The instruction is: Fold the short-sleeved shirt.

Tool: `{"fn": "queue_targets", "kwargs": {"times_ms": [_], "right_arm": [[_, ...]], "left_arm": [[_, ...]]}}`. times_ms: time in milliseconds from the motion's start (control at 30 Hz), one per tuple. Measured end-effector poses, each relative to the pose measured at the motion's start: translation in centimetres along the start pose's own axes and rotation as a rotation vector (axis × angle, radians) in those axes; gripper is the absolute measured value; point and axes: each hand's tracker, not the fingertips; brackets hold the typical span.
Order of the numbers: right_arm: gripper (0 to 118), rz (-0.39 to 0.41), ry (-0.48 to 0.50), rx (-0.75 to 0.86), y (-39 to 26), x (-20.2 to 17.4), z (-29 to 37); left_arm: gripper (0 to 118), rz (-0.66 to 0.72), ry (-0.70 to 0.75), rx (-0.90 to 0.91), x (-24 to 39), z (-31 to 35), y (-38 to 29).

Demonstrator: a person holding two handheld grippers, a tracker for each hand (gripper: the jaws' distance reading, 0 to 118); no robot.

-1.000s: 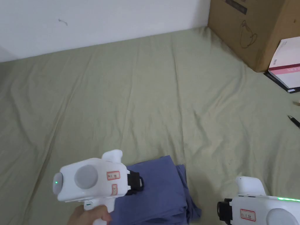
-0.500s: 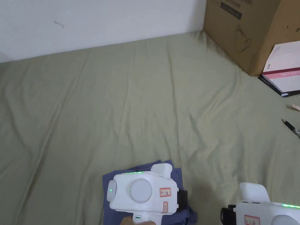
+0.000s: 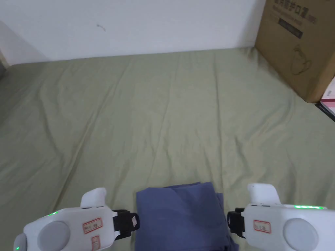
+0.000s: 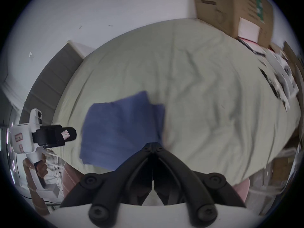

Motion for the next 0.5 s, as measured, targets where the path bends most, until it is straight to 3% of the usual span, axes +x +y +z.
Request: {"fn": "queue_targets", "kwargs": {"times_ms": [167,233,267,367,400,500], "right_arm": [[0,0.088,0.008,-0.055,2.3,-4.5,-4.7],[0,0.144,-0.097,-0.105,2.4,-5.5,-7.5],[0,0.183,-0.151,-0.122,2.1,-5.7,-8.9],[0,0.159,-0.134,-0.133,1.6,-5.4,-10.1],[0,0.144,-0.137,-0.13,1.8,-5.4,-9.6],[0,0.135,-0.122,-0.133,1.9,-5.0,-9.2]], "left_arm": [[0,0.062,0.021,-0.002,-3.1,0.5,-1.1],[8,0.139,-0.056,0.005,-4.2,0.2,-1.3],[27,0.155,-0.103,0.006,-4.6,0.0,-1.4],[106,0.182,-0.159,-0.025,-5.0,-0.9,-1.3],[112,0.176,-0.154,-0.036,-4.8,-1.3,-1.3],[110,0.15,-0.213,-0.035,-4.7,-2.4,-0.8]]}}
